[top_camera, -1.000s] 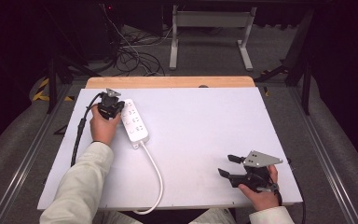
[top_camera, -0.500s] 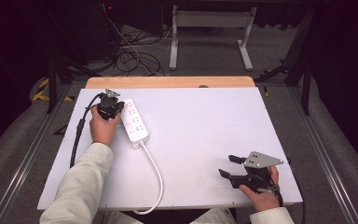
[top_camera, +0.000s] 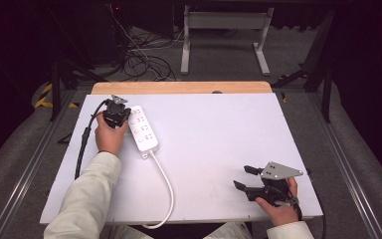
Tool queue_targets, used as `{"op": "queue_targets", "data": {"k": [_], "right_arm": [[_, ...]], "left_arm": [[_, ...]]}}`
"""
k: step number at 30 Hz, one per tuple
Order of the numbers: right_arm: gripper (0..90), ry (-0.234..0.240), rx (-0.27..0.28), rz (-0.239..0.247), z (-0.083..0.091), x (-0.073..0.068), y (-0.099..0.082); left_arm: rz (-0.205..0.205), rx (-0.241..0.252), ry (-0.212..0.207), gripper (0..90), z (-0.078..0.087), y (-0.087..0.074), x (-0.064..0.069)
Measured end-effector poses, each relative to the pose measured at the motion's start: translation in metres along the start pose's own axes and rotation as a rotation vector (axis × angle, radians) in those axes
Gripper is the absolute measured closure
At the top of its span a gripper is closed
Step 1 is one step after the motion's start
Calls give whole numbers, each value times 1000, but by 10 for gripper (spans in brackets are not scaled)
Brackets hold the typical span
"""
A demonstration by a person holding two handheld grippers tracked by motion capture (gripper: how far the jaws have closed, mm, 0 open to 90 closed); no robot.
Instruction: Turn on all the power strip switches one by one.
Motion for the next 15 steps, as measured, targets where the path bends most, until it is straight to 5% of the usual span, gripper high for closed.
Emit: {"op": "queue_targets", "data": {"k": [15], "right_arm": [[356, 1, -4, -3, -1, 1, 0]], "left_arm": [[-20, -18, 29, 900, -1, 0, 3]]}}
Point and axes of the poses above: each handheld gripper's, and its own axes: z roughly backward along the jaws, y roughly out of its top, x roughly to its right, the point moved 9 cm from there along -z, roughly forward along the jaws, and after that the axes turned 8 degrees about -x, right-handed, at the moved point
